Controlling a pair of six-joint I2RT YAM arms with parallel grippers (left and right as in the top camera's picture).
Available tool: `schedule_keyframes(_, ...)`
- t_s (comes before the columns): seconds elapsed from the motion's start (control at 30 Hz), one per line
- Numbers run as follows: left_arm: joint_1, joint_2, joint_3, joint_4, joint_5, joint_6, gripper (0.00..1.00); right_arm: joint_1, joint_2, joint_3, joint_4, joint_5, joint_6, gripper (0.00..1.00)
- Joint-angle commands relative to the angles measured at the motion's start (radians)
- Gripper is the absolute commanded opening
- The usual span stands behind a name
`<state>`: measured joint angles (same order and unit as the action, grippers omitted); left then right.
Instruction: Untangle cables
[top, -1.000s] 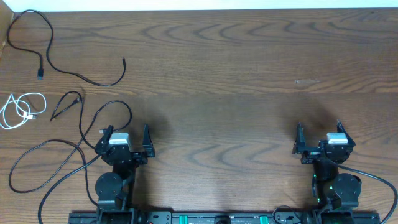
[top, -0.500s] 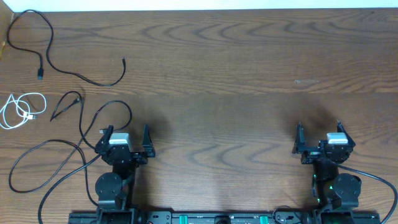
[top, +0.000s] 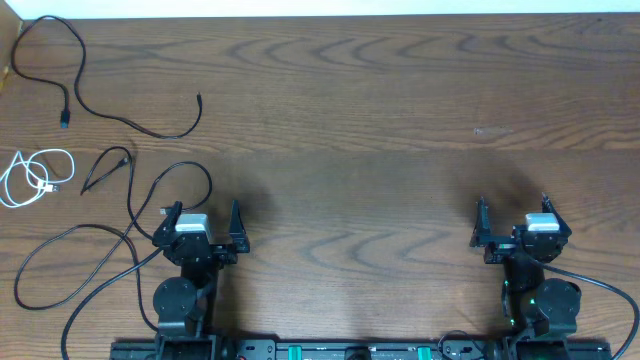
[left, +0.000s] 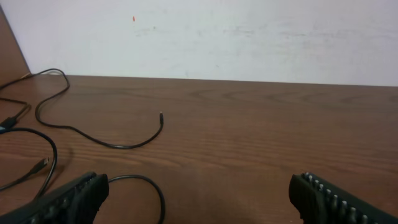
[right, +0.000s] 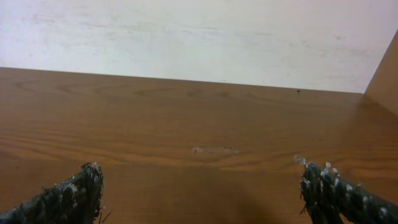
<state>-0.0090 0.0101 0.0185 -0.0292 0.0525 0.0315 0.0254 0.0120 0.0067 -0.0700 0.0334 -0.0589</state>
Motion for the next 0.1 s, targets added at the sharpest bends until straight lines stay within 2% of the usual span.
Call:
schedule_keyframes(0.0, -0.004, -0.006, -0.014, -0.041, -0.016, 0.017, 0.98, -0.005, -0.006, -0.002, -0.003, 0.005, 0.01, 0.99)
schedule_keyframes(0.07, -0.004, -0.006, -0.014, -0.041, -0.016, 0.017, 0.98, -0.005, -0.006, -0.002, -0.003, 0.005, 0.01, 0.99)
